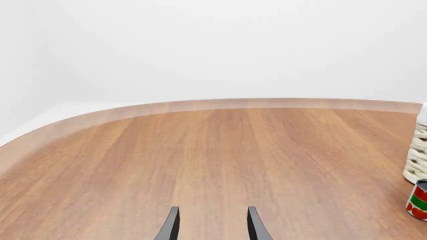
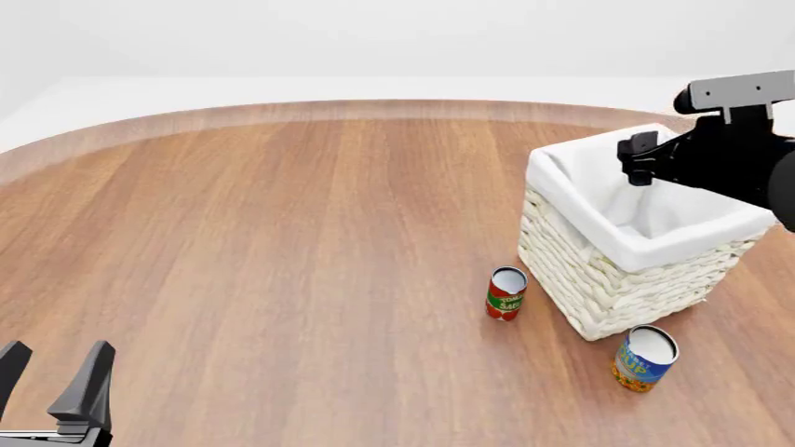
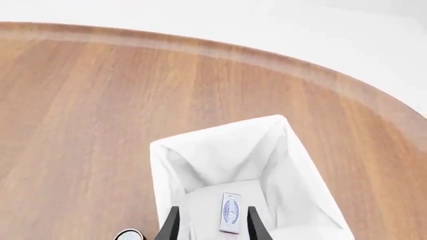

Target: Pick up the alphabet soup and the cream cheese box, and put them in the basket.

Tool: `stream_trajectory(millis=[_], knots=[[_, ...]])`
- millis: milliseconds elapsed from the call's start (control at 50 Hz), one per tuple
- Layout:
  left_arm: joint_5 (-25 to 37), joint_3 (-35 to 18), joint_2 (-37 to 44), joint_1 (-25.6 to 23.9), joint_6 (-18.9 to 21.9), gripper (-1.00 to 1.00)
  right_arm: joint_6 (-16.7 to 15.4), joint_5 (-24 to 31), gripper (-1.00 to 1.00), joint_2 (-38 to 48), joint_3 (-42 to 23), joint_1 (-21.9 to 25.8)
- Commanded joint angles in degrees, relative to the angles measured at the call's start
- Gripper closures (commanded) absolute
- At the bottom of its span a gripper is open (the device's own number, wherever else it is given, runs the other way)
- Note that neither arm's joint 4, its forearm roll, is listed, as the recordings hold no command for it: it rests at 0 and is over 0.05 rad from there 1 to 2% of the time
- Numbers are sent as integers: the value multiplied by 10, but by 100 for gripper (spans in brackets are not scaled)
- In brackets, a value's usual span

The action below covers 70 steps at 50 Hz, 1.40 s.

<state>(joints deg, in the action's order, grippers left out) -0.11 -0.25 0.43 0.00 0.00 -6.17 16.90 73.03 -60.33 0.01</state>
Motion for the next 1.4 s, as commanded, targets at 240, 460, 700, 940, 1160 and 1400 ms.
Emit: stream_trajectory(millis=[240,460,700,940,1160,1400], knots=[[0,0,0,0,0,-100,1,58,-100,-83,3,20],[0,0,0,0,0,-100,5,69,-100,-131,35,31],[0,0,0,0,0,-100,7,90,-100,-179,53,30],[0,0,0,0,0,-100,2,122,-100,-228,48,29],[0,0,0,0,0,-100,-6,155,-100,-254,38,40],[0,0,0,0,0,-100,-10,178,-100,-283,44,39]])
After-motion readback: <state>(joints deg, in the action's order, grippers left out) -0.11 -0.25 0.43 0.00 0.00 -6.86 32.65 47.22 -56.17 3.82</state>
